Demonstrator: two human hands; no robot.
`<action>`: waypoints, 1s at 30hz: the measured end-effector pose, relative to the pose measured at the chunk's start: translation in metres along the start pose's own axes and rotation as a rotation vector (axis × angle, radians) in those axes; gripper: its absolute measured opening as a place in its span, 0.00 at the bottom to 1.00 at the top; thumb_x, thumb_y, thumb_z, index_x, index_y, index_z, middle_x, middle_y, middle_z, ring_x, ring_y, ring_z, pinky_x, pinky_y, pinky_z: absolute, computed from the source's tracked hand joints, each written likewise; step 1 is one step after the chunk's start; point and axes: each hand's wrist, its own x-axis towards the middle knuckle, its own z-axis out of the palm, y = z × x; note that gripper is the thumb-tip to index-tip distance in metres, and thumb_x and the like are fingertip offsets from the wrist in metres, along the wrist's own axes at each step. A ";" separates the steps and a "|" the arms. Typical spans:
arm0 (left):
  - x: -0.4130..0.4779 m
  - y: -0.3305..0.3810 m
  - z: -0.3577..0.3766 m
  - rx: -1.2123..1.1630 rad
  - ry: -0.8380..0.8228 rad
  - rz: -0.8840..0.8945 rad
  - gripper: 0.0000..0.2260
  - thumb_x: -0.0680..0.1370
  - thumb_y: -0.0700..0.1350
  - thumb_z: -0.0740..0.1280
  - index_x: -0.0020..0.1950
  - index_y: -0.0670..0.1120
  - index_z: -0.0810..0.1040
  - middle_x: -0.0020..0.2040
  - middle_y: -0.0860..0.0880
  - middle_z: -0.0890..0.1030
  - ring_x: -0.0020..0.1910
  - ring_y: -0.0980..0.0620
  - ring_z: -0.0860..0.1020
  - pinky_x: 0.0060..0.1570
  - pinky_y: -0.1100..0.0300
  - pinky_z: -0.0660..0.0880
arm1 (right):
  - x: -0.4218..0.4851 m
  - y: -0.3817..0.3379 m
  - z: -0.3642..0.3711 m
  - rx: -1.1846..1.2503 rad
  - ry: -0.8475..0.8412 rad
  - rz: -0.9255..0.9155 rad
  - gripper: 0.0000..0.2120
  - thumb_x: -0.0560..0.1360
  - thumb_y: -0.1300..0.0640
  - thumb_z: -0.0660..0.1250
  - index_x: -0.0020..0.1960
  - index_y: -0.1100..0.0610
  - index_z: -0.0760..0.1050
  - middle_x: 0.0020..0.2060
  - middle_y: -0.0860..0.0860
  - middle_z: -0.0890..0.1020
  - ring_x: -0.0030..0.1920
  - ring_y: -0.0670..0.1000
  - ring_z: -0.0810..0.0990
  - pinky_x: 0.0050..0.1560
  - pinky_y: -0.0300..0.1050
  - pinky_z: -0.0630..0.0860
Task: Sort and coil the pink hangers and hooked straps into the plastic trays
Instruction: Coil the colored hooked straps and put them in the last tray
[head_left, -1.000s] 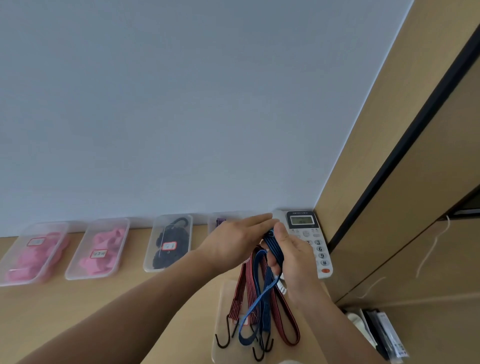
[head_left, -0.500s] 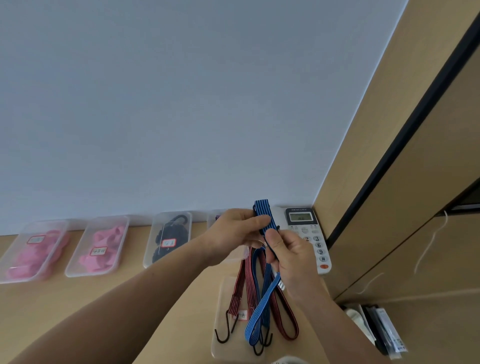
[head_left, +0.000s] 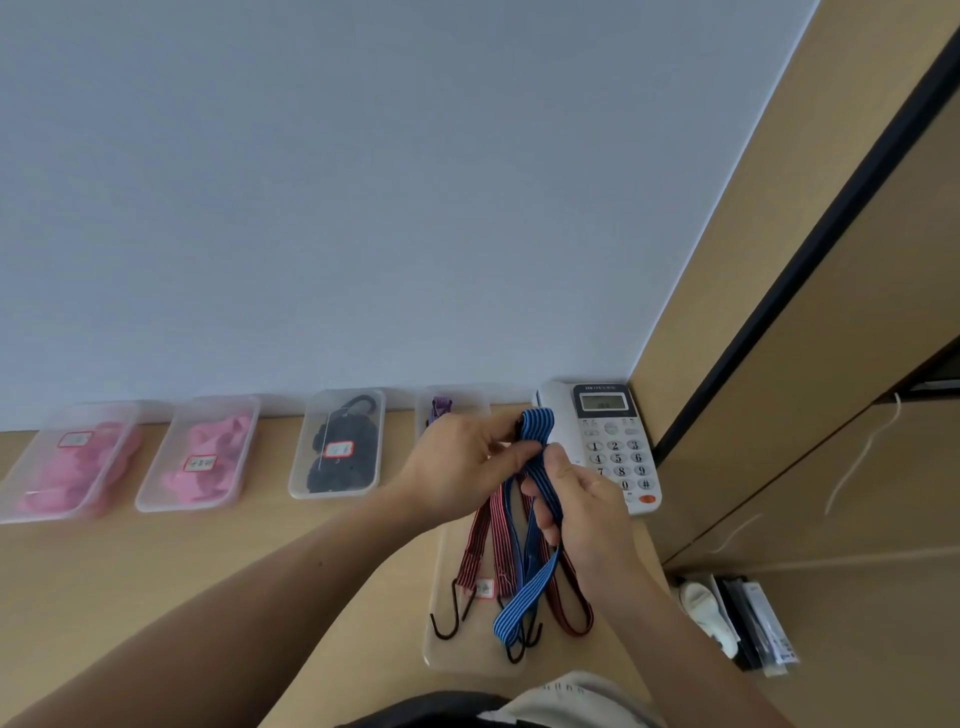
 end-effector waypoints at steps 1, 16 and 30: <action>-0.003 -0.001 0.001 0.099 0.019 0.051 0.11 0.80 0.48 0.66 0.60 0.49 0.81 0.34 0.60 0.80 0.32 0.64 0.75 0.35 0.67 0.69 | -0.002 0.001 0.000 0.007 -0.013 -0.001 0.24 0.72 0.36 0.63 0.33 0.56 0.81 0.25 0.53 0.76 0.23 0.46 0.71 0.22 0.36 0.68; -0.016 -0.015 0.009 -0.081 -0.022 -0.039 0.24 0.78 0.40 0.60 0.75 0.46 0.67 0.69 0.53 0.74 0.65 0.64 0.73 0.64 0.73 0.67 | -0.004 -0.002 0.000 -0.025 -0.100 -0.145 0.19 0.74 0.42 0.63 0.32 0.54 0.76 0.27 0.52 0.76 0.26 0.47 0.70 0.29 0.37 0.70; 0.010 0.014 0.005 -0.914 -0.133 -0.435 0.11 0.80 0.40 0.65 0.61 0.35 0.75 0.51 0.44 0.85 0.42 0.45 0.82 0.45 0.57 0.80 | -0.001 0.002 -0.002 -0.132 -0.004 -0.191 0.20 0.76 0.40 0.59 0.36 0.53 0.76 0.26 0.50 0.77 0.25 0.46 0.72 0.26 0.38 0.71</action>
